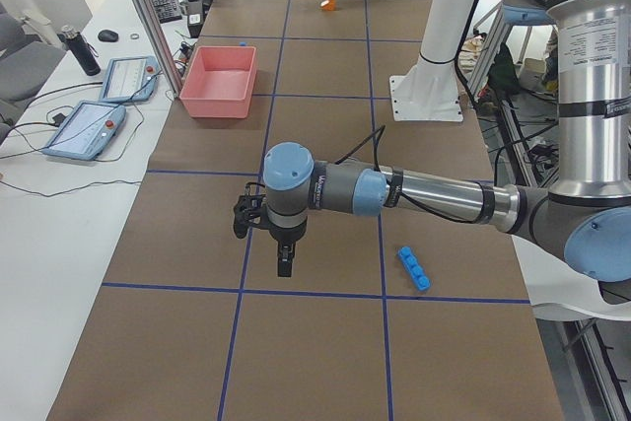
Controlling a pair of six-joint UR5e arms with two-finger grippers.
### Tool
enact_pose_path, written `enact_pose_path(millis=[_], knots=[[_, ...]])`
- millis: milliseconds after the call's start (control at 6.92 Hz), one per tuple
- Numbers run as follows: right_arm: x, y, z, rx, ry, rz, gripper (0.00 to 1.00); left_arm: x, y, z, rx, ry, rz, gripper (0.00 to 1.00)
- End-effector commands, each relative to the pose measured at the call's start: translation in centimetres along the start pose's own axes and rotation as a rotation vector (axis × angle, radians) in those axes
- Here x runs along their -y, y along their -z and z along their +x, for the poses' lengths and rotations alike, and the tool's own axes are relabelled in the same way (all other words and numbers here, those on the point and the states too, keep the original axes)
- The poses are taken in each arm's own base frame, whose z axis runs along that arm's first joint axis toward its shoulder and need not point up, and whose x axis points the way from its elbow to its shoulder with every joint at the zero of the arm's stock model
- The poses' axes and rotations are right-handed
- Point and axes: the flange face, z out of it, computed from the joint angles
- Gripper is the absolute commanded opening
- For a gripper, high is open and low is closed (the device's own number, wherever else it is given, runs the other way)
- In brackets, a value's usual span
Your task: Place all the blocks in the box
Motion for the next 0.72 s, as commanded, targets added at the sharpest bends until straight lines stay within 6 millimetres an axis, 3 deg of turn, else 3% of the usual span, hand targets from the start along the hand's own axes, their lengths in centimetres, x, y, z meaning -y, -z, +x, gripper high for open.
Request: enact_pose_path(millis=[0, 145, 578], knots=[[0.4, 0.4, -0.3, -0.001, -0.001, 0.008, 1.0, -0.1, 0.0, 0.0, -0.003, -0.009, 0.008, 1.0], [0.7, 0.5, -0.5, 0.003, 0.015, 0.012, 1.0, -0.9, -0.5, -0.1, -0.038, 0.002, -0.007, 1.0], [0.2, -0.1, -0.4, 0.018, -0.003, -0.001, 1.0, -1.8, -2.7, 2.8, -0.117, -0.098, -0.013, 1.0]])
